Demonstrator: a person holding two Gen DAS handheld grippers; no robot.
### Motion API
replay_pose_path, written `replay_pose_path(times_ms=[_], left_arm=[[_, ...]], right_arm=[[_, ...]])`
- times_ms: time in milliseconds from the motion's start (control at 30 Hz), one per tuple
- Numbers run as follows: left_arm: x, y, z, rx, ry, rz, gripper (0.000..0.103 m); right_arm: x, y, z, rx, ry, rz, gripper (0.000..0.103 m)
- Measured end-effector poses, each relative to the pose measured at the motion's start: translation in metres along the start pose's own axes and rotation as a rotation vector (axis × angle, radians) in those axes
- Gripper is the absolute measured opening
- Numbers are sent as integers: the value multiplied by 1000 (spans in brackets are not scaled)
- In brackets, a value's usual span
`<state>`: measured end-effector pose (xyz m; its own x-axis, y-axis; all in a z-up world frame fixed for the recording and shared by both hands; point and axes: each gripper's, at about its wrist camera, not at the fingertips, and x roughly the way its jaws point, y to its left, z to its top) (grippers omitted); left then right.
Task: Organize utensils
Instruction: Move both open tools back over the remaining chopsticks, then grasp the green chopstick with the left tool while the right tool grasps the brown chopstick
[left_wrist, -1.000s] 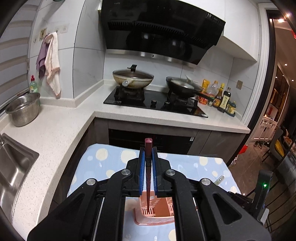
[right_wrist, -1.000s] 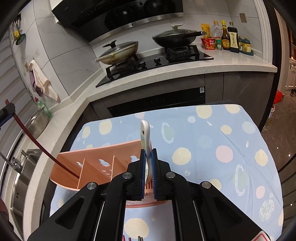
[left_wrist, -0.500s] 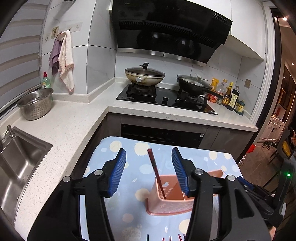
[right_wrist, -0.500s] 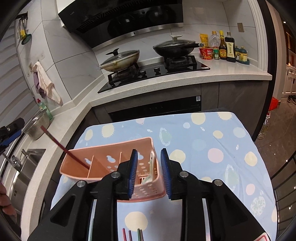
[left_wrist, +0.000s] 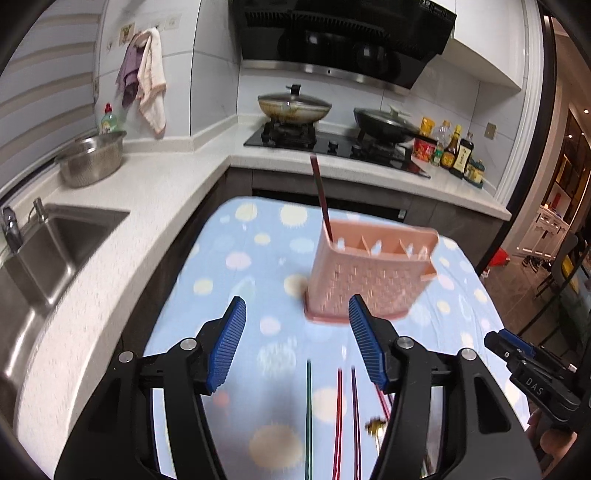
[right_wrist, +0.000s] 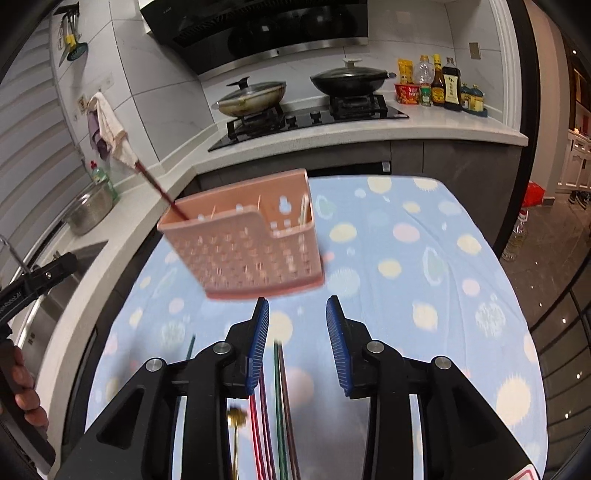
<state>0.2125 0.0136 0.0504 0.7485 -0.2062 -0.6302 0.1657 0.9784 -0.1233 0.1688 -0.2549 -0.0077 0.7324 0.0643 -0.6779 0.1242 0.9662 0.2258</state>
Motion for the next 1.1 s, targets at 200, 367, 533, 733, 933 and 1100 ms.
replay_pose_path(times_ms=[200,367,533,733,933,1100], left_arm=[[-8,4,-64,-6,87,16,55],[-9,5,-111,-2,160,34,55],[-9,5,-150,-9,230,33,55],[-9,1,-188,12,293,34,55],[-7,5,-202,16,306,49,55],[-5,11,-204,1,310,51,55]], right_arm=[[-23,-2,-54,-30,47,-50,32],[-31,-7,-95,-18,109,-54,32],[-35,-14,-131,8,165,-53,32],[-34,-12,-159,9,214,-54,32],[-31,-7,-169,-5,221,-51,32],[-26,-8,-173,-11,236,-56,32]])
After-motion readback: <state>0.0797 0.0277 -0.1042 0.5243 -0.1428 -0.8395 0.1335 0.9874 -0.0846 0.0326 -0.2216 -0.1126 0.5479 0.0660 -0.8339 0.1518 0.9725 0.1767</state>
